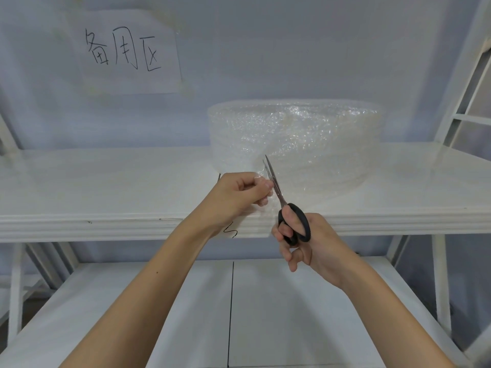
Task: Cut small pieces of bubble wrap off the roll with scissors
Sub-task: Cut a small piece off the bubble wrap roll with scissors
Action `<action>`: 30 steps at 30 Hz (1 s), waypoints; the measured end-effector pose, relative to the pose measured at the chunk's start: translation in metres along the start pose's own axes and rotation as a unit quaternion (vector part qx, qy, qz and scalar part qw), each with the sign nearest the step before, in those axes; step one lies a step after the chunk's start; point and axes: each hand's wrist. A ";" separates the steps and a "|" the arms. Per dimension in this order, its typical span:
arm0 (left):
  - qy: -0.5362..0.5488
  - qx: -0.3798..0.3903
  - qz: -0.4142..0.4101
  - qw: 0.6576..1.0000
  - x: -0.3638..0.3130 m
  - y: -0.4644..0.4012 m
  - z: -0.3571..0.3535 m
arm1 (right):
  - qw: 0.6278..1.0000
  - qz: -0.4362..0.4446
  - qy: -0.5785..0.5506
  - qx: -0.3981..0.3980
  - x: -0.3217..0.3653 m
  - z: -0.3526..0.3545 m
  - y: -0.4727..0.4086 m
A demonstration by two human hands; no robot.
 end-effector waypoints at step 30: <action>-0.034 0.039 -0.016 0.999 0.004 -0.001 0.000 | 1.000 0.001 0.003 -0.003 0.020 -0.004 -0.003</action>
Point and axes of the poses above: each hand's wrist, its own y-axis away from the middle knuckle, its own z-axis out of the back of the hand, x = y × z, and after that the axes turned 2 degrees about y, right-handed
